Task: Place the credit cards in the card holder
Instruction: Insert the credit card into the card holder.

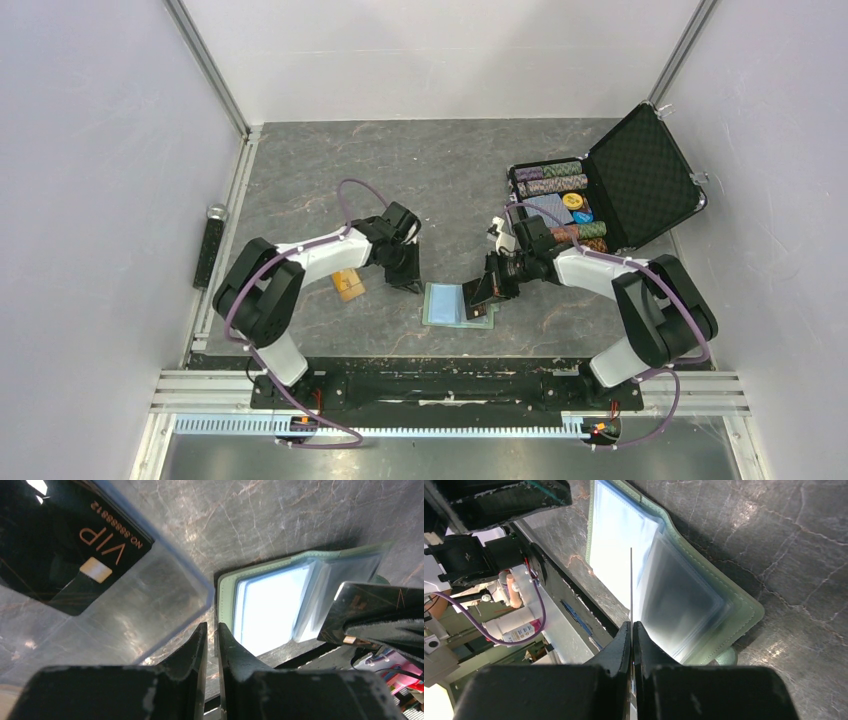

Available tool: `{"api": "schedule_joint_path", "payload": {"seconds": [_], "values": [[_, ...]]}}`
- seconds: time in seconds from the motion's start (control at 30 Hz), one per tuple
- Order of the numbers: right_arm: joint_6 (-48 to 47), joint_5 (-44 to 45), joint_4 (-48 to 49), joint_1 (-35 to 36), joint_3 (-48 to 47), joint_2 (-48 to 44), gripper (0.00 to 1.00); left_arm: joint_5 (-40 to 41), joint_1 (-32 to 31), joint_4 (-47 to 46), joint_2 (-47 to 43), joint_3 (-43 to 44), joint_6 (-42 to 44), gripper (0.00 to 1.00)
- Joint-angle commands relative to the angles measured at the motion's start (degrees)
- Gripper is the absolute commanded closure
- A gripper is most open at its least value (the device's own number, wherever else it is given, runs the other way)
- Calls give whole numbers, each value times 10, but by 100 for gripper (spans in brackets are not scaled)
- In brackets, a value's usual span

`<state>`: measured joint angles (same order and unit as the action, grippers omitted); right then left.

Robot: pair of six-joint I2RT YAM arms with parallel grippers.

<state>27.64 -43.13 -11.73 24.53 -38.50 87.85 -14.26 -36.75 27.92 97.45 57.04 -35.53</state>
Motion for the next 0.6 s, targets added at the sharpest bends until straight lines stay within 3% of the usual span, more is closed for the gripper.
{"api": "schedule_joint_path", "payload": {"seconds": [0.0,0.23,0.57], "values": [[-4,5,-2,1,-4,9,100,-14,-6,-14,-48,-21,3,81],[-6,-10,-4,13,-9,26,100,-8,-33,-40,-54,-57,-35,81],[-17,-6,-18,22,-16,53,100,19,-47,-15,-13,-39,-37,83]]}}
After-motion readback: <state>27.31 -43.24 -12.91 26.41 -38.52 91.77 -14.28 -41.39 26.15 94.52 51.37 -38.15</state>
